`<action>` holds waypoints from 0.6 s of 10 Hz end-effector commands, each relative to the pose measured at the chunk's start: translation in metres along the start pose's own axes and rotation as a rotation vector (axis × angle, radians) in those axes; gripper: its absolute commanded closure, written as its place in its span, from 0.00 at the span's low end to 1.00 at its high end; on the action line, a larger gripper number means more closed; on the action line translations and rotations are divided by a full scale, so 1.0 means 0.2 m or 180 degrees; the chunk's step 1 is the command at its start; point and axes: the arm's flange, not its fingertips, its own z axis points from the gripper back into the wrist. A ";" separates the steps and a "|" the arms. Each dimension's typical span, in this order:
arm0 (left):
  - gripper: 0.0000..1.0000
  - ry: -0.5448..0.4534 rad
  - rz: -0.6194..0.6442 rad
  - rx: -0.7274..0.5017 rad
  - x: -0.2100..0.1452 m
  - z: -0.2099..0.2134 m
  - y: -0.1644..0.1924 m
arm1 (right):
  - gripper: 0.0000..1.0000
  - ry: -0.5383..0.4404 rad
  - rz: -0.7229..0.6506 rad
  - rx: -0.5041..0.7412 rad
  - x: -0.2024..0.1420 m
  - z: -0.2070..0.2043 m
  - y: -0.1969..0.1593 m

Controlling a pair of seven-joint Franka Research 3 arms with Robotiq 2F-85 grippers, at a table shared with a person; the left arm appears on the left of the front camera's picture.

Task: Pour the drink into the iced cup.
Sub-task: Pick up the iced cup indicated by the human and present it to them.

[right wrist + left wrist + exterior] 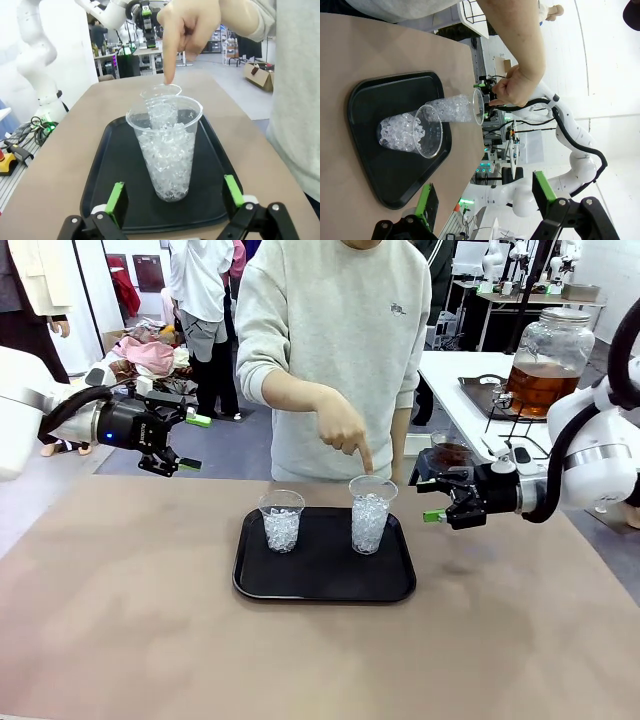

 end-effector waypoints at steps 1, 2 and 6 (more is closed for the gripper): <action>0.00 -0.0011 -0.0007 0.0007 0.00 0.00 0.00 | 0.00 -0.0192 0.0064 0.0056 -0.02 -0.04 -0.04; 0.00 -0.0011 -0.0007 0.0007 0.00 0.00 0.00 | 0.00 -0.0213 0.0022 0.0115 -0.04 -0.06 -0.05; 0.00 -0.0011 -0.0007 0.0007 0.00 0.00 0.00 | 0.00 -0.0162 -0.0067 0.0151 -0.06 -0.06 -0.02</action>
